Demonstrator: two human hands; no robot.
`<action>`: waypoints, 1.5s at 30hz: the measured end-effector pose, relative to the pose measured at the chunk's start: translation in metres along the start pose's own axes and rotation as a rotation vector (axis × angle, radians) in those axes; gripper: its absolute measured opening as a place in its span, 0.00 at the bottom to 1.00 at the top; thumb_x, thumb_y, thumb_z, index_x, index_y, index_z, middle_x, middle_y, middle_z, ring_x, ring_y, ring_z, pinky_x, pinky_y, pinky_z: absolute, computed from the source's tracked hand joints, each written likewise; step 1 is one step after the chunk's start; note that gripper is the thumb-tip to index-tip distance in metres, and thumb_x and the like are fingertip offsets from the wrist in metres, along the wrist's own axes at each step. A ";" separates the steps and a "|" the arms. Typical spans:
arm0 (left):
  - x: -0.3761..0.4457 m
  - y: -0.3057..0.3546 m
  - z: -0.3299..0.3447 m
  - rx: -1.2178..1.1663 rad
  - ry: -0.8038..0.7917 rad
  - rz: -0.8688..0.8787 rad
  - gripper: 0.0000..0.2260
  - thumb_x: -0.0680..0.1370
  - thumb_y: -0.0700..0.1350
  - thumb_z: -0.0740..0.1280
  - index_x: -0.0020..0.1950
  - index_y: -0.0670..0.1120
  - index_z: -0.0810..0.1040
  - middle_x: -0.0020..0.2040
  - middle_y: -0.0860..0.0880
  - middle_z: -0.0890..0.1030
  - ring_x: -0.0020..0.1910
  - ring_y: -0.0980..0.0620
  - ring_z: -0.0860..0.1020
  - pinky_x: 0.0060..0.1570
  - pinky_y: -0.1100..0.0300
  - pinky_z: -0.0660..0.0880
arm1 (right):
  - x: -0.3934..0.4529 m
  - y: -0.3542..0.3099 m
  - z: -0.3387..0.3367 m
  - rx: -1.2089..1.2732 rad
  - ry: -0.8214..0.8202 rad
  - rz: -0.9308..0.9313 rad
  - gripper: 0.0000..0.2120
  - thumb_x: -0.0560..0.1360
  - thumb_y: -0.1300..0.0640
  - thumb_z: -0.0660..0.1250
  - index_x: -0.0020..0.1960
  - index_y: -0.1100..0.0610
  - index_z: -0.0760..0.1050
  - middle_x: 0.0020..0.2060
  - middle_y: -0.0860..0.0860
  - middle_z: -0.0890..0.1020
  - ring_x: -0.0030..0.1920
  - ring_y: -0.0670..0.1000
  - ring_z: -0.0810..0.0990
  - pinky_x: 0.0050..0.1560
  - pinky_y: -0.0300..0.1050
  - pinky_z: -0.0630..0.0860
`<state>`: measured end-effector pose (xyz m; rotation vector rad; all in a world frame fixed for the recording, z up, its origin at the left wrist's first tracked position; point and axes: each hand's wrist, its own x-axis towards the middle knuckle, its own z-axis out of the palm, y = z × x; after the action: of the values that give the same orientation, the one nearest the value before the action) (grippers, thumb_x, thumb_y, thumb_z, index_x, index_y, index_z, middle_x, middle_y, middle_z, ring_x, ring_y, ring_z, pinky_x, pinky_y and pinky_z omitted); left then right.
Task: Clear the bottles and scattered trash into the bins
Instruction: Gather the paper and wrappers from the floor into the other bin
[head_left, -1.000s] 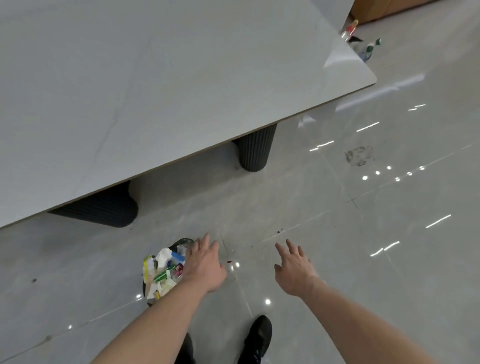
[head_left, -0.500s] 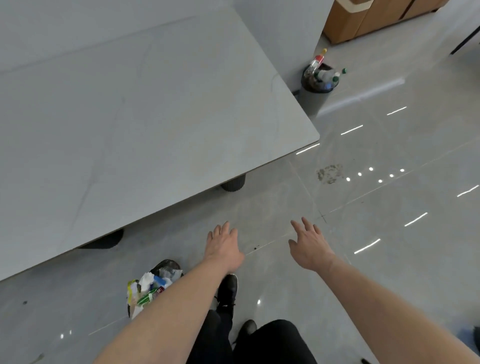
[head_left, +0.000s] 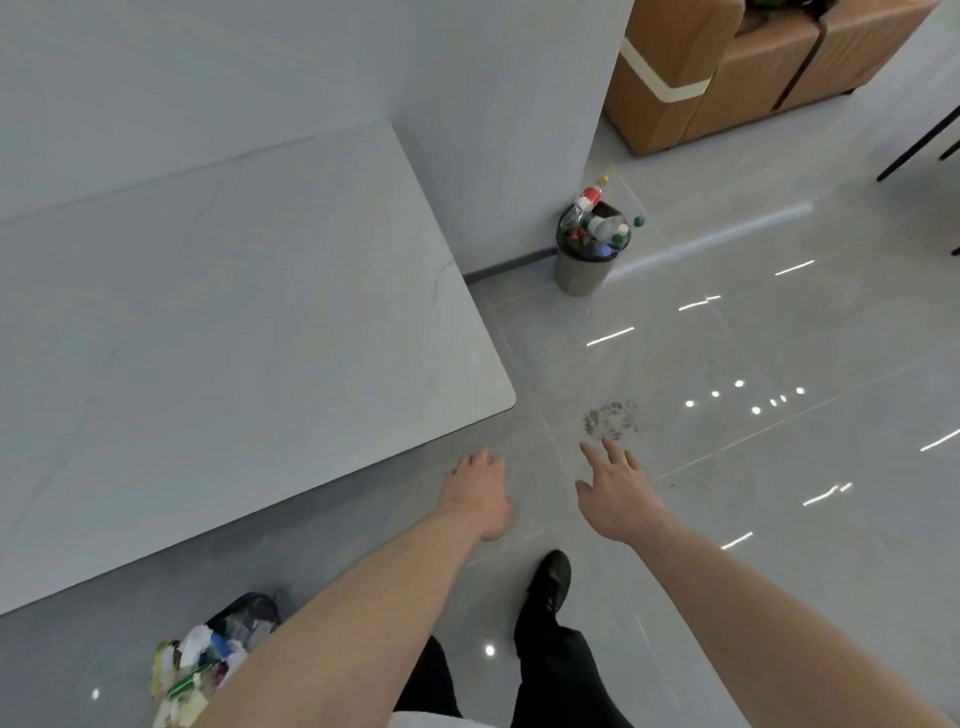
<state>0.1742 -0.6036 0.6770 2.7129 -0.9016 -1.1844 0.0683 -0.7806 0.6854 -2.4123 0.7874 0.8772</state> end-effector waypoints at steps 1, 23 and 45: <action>0.010 0.020 -0.007 -0.021 0.006 -0.005 0.25 0.77 0.48 0.62 0.74 0.44 0.65 0.72 0.44 0.66 0.70 0.41 0.66 0.70 0.47 0.67 | 0.006 0.014 -0.016 -0.017 -0.005 -0.007 0.30 0.83 0.49 0.54 0.81 0.49 0.48 0.81 0.53 0.46 0.80 0.62 0.46 0.77 0.64 0.55; 0.328 0.190 -0.214 -0.144 0.091 -0.178 0.23 0.78 0.48 0.62 0.72 0.45 0.66 0.73 0.45 0.65 0.70 0.42 0.66 0.68 0.47 0.68 | 0.280 0.154 -0.328 -0.100 -0.036 -0.084 0.30 0.83 0.49 0.55 0.82 0.52 0.49 0.81 0.55 0.49 0.80 0.60 0.50 0.78 0.57 0.57; 0.863 0.168 -0.127 -0.898 0.120 -0.586 0.26 0.79 0.54 0.63 0.76 0.47 0.67 0.72 0.44 0.72 0.66 0.41 0.75 0.64 0.53 0.74 | 0.827 0.266 -0.285 -0.040 -0.052 0.018 0.30 0.82 0.54 0.57 0.81 0.56 0.52 0.78 0.56 0.60 0.75 0.61 0.65 0.71 0.54 0.66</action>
<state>0.6422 -1.2221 0.2439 2.2373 0.4221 -1.0839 0.5435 -1.4347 0.2594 -2.4099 0.7805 0.9679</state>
